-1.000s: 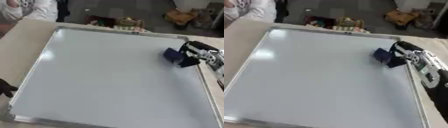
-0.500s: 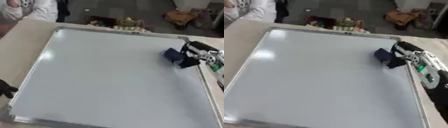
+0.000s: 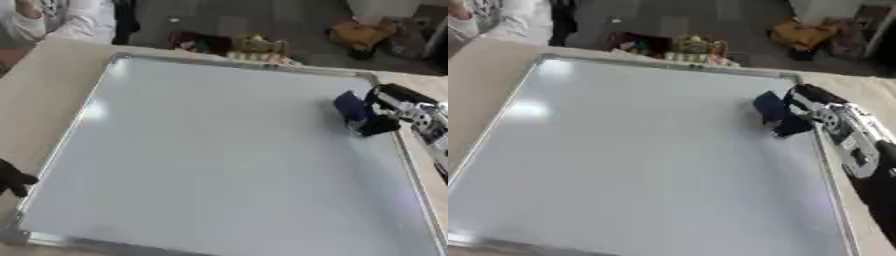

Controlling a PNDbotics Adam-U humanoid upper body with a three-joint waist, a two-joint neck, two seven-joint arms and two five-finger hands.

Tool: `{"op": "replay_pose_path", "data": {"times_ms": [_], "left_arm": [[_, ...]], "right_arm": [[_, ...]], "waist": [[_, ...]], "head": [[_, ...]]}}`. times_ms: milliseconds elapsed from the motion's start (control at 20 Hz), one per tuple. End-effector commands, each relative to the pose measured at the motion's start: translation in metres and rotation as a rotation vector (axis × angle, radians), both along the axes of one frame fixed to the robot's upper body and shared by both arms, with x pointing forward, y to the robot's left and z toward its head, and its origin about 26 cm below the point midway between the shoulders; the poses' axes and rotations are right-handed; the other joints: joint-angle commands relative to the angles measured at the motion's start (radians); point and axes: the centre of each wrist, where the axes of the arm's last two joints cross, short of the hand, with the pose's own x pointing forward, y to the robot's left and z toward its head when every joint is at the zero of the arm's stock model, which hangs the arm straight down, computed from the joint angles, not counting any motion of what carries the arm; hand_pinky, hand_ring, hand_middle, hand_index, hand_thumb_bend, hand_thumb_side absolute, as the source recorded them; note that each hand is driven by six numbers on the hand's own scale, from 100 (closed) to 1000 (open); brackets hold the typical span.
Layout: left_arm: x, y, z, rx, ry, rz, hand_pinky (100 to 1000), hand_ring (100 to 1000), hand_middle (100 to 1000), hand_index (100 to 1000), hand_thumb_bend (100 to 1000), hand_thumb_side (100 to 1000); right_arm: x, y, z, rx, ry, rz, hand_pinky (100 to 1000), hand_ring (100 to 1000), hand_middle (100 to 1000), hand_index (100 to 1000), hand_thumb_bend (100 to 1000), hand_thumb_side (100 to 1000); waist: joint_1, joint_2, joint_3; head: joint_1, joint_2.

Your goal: Wipe the whiteboard clean with a brush.

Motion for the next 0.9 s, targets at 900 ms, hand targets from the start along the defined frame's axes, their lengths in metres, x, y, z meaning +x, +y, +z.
{"op": "replay_pose_path", "data": {"times_ms": [900], "left_arm": [[-0.001, 0.000, 0.005, 0.024, -0.011, -0.008, 572, 360, 427, 470, 100, 925]], "right_arm": [[-0.004, -0.017, 0.028, -0.107, -0.059, -0.052, 727, 790, 229, 271, 100, 290]], "waist": [[-0.003, -0.023, -0.005]], "head": [[-0.006, 0.010]]}}
